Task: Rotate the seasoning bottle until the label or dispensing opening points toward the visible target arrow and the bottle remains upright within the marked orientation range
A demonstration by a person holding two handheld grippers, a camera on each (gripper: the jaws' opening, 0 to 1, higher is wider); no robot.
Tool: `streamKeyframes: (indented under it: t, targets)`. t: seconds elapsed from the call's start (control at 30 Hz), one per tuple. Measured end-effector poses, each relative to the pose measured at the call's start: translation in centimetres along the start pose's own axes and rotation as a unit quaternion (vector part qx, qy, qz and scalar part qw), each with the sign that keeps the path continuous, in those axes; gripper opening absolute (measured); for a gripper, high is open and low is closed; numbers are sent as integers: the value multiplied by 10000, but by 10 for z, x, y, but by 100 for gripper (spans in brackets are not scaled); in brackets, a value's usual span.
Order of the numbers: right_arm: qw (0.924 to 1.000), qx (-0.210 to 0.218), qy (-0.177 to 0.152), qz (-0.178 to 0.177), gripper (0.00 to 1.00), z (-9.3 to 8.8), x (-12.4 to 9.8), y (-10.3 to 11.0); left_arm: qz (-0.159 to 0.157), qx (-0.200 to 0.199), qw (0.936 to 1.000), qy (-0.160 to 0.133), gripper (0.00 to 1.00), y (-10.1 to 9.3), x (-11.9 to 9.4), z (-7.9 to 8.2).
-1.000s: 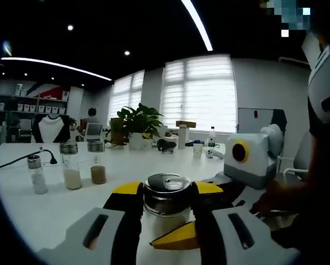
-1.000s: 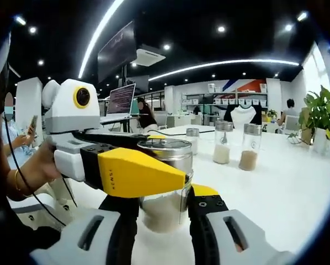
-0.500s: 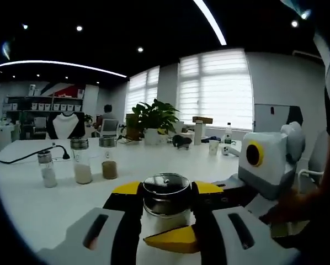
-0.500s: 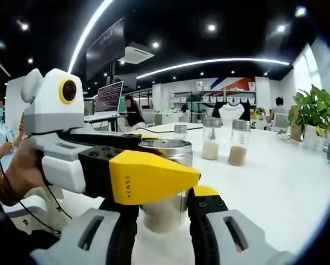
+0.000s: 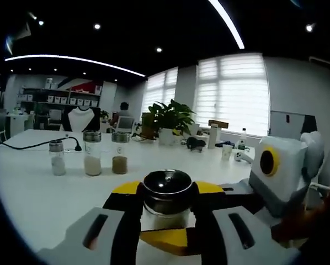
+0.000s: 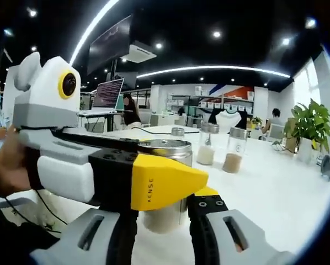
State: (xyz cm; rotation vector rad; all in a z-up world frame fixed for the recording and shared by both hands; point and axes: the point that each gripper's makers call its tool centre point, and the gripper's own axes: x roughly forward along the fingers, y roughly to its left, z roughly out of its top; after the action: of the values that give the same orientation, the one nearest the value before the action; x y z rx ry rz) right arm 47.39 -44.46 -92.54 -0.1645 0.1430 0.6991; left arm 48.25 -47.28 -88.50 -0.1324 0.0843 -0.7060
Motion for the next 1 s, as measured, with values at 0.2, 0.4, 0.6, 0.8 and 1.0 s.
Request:
streamKeyframes:
  t: [0.2, 0.4, 0.6, 0.8, 1.0]
  targets:
    - [9999, 116, -121, -22, 33, 3, -2, -1, -27, -136, 9998, -126, 37, -1, -2, 5]
    - [9998, 113, -138, -41, 33, 4, 1, 1, 329, -196, 9989, -260, 37, 4, -5, 8]
    - [9998, 87, -197, -48, 33, 7, 2, 2, 393, -426, 9977, -356, 37, 7, -7, 10]
    - [9997, -34, -236, 33, 33, 9, 0, 1, 198, -335, 9987, -334, 36, 3, -8, 12]
    - [9995, -13, -297, 57, 33, 11, -1, -2, -208, -175, 9991, -338, 36, -1, -7, 14]
